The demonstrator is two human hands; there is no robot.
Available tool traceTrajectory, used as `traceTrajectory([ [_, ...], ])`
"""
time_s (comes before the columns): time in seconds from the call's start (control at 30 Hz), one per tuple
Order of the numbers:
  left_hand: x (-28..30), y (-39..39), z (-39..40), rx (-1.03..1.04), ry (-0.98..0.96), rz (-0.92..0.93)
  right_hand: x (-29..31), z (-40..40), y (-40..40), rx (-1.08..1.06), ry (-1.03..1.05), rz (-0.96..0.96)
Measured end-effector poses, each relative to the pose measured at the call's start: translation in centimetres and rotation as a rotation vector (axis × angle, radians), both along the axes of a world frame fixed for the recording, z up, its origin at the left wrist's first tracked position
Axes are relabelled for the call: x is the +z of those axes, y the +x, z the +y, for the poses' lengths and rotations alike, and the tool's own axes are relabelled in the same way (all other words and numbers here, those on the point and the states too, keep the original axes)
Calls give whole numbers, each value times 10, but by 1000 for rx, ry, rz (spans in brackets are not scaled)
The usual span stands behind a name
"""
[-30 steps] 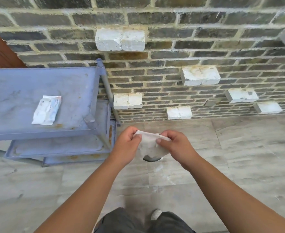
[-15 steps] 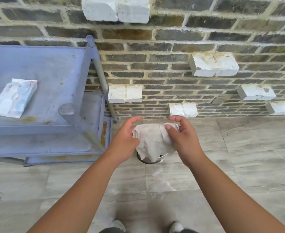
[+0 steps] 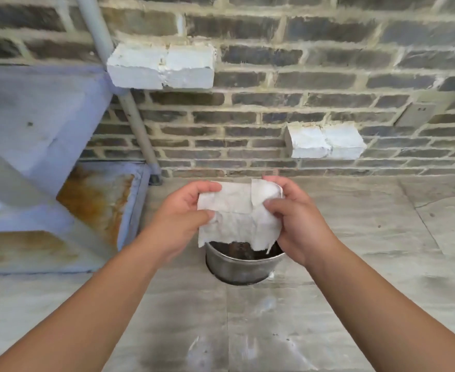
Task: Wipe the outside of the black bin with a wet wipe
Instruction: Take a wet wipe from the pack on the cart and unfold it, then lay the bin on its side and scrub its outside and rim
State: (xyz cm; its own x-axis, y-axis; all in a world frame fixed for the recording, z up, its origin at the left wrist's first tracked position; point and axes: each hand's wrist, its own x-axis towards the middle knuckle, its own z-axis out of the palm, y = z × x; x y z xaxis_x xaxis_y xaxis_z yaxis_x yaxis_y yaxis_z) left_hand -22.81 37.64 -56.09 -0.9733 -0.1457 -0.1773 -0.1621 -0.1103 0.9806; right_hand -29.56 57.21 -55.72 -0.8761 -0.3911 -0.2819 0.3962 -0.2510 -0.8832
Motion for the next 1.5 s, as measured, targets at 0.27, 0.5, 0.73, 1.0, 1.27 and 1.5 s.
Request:
traceTrajectory([
  [0.27,-90,7,4,85,-119,-28,-103,18,1,51,-1,20],
  [0.5,-96,13,16,151,-93,-51,-110,19,3,72,-64,-14],
  [0.73,-91,4,38,202,150,-113,-109,20,11,285,-52,-131],
  [1.0,-116,1,40,169,330,-201,-103,47,-2,93,41,-99],
  [1.27,-145,-6,103,-281,-1510,272,-78,97,-32,-111,-37,-60],
  [1.5,-152,-39,136,-469,-1387,-1,-72,119,-29,-157,-223,-84],
])
